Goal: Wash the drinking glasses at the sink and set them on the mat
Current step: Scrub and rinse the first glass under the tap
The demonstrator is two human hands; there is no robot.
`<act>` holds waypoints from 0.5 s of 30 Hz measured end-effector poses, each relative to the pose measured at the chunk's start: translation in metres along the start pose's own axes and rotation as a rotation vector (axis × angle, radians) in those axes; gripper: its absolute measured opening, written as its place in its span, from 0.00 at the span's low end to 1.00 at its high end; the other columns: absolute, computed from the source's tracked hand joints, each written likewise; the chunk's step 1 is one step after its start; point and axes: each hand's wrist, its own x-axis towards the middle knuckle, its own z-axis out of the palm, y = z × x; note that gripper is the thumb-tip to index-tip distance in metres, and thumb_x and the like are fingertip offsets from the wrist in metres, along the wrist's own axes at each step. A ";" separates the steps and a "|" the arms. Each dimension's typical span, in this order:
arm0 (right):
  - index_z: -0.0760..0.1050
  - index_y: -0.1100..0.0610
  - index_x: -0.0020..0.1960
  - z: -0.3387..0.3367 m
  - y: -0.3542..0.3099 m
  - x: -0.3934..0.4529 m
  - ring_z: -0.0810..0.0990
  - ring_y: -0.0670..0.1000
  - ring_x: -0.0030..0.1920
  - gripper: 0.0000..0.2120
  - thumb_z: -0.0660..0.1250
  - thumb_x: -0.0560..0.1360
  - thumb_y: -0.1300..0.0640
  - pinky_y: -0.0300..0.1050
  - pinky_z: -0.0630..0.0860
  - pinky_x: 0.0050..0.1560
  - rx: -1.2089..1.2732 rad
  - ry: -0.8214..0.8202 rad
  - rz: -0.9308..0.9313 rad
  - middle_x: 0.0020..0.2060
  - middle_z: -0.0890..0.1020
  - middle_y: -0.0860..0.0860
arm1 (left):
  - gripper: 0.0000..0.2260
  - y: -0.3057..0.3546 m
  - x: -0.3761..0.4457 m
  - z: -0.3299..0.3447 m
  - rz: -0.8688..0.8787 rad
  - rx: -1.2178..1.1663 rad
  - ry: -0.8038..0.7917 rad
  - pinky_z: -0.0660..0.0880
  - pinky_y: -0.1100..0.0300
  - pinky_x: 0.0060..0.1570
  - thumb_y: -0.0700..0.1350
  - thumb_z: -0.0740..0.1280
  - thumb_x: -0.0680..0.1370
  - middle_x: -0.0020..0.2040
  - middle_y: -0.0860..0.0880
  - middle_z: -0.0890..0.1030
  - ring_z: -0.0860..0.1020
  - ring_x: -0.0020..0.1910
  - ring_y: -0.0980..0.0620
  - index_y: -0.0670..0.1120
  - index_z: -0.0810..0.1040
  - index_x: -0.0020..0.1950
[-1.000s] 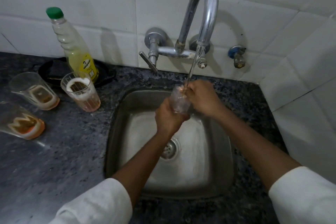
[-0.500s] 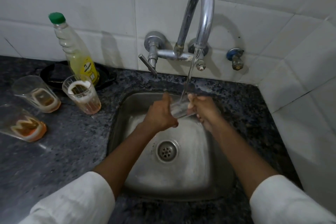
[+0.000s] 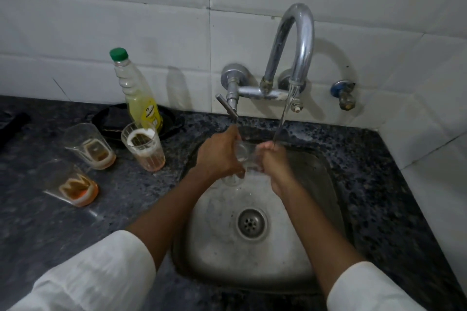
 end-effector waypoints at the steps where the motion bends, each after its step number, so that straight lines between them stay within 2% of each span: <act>1: 0.74 0.55 0.41 0.004 -0.012 -0.004 0.75 0.50 0.33 0.10 0.58 0.77 0.65 0.39 0.71 0.29 -0.028 -0.001 -0.074 0.34 0.77 0.52 | 0.36 -0.007 -0.002 -0.002 -0.020 0.006 -0.019 0.73 0.56 0.40 0.52 0.83 0.53 0.50 0.49 0.83 0.80 0.47 0.46 0.51 0.70 0.56; 2: 0.74 0.55 0.41 0.008 -0.024 -0.009 0.77 0.50 0.34 0.09 0.59 0.77 0.63 0.41 0.73 0.31 -0.113 0.008 -0.169 0.34 0.79 0.53 | 0.37 -0.013 -0.004 -0.004 -0.028 0.014 -0.032 0.74 0.55 0.41 0.52 0.83 0.53 0.51 0.49 0.83 0.80 0.48 0.46 0.51 0.71 0.57; 4: 0.75 0.55 0.41 0.023 -0.046 -0.013 0.79 0.52 0.36 0.08 0.63 0.77 0.57 0.46 0.75 0.36 -0.441 0.069 -0.422 0.36 0.80 0.53 | 0.39 -0.021 -0.009 -0.010 -0.024 0.008 -0.029 0.75 0.54 0.44 0.53 0.84 0.53 0.55 0.49 0.83 0.80 0.53 0.46 0.51 0.72 0.60; 6: 0.74 0.56 0.43 0.042 -0.066 -0.014 0.78 0.52 0.36 0.14 0.65 0.76 0.45 0.44 0.72 0.35 -0.777 0.184 -0.614 0.37 0.79 0.52 | 0.43 -0.028 -0.013 -0.018 -0.017 -0.033 -0.022 0.77 0.53 0.50 0.53 0.84 0.53 0.60 0.51 0.82 0.80 0.58 0.48 0.51 0.73 0.66; 8: 0.76 0.57 0.50 0.057 -0.083 -0.014 0.77 0.54 0.39 0.22 0.65 0.74 0.38 0.45 0.72 0.37 -0.971 0.259 -0.677 0.40 0.78 0.53 | 0.47 -0.034 -0.016 -0.026 -0.006 -0.060 -0.029 0.78 0.51 0.54 0.55 0.84 0.51 0.62 0.52 0.81 0.80 0.60 0.49 0.51 0.72 0.68; 9: 0.76 0.58 0.54 0.062 -0.090 -0.013 0.76 0.54 0.40 0.23 0.64 0.75 0.38 0.45 0.71 0.38 -1.040 0.280 -0.678 0.41 0.78 0.54 | 0.46 -0.036 -0.018 -0.030 -0.006 -0.065 -0.027 0.79 0.51 0.54 0.57 0.84 0.51 0.61 0.52 0.82 0.80 0.59 0.49 0.51 0.73 0.67; 11: 0.75 0.59 0.58 0.067 -0.097 -0.009 0.76 0.55 0.40 0.21 0.59 0.79 0.42 0.46 0.68 0.38 -1.112 0.321 -0.685 0.41 0.78 0.55 | 0.41 -0.041 -0.021 -0.035 -0.016 -0.068 -0.012 0.79 0.50 0.50 0.59 0.83 0.50 0.56 0.51 0.83 0.81 0.55 0.48 0.51 0.74 0.60; 12: 0.76 0.59 0.56 0.068 -0.097 -0.006 0.78 0.56 0.41 0.19 0.56 0.80 0.45 0.45 0.67 0.37 -1.071 0.342 -0.673 0.39 0.78 0.54 | 0.39 -0.044 -0.023 -0.038 -0.015 -0.074 -0.006 0.79 0.50 0.48 0.59 0.83 0.51 0.53 0.50 0.83 0.81 0.53 0.48 0.51 0.74 0.57; 15: 0.74 0.59 0.38 0.068 -0.090 -0.001 0.77 0.56 0.36 0.23 0.52 0.82 0.46 0.44 0.64 0.32 -0.774 0.321 -0.557 0.32 0.76 0.53 | 0.35 -0.050 -0.028 -0.044 -0.003 -0.128 0.009 0.79 0.49 0.46 0.58 0.84 0.52 0.50 0.50 0.83 0.81 0.49 0.48 0.51 0.73 0.53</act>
